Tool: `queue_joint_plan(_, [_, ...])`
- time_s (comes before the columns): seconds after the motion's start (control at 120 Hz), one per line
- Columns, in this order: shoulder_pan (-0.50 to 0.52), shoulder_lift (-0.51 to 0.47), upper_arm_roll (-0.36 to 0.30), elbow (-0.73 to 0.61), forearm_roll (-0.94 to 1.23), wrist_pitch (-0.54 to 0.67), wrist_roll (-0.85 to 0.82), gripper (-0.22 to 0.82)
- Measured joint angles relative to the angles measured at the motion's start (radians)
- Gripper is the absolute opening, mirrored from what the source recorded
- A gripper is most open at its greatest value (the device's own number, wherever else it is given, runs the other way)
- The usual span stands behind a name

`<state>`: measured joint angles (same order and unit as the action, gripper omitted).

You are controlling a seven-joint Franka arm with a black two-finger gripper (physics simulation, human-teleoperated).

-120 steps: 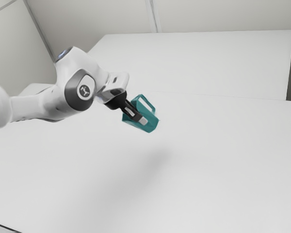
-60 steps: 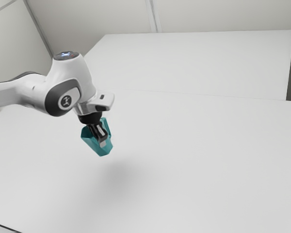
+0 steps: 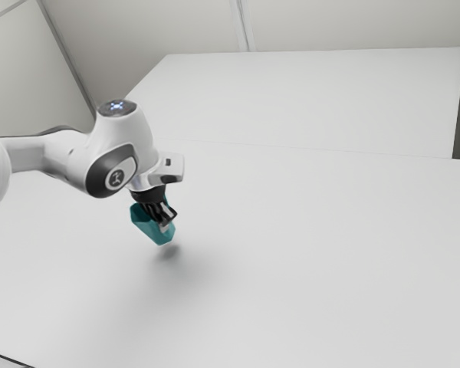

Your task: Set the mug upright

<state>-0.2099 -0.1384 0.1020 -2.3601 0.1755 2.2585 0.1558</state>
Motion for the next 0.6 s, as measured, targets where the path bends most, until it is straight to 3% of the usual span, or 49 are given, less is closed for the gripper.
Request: queue_joint_plan(0.6, [-0.003,0.074,0.001,0.014,0.002,0.088,-0.088,-0.18])
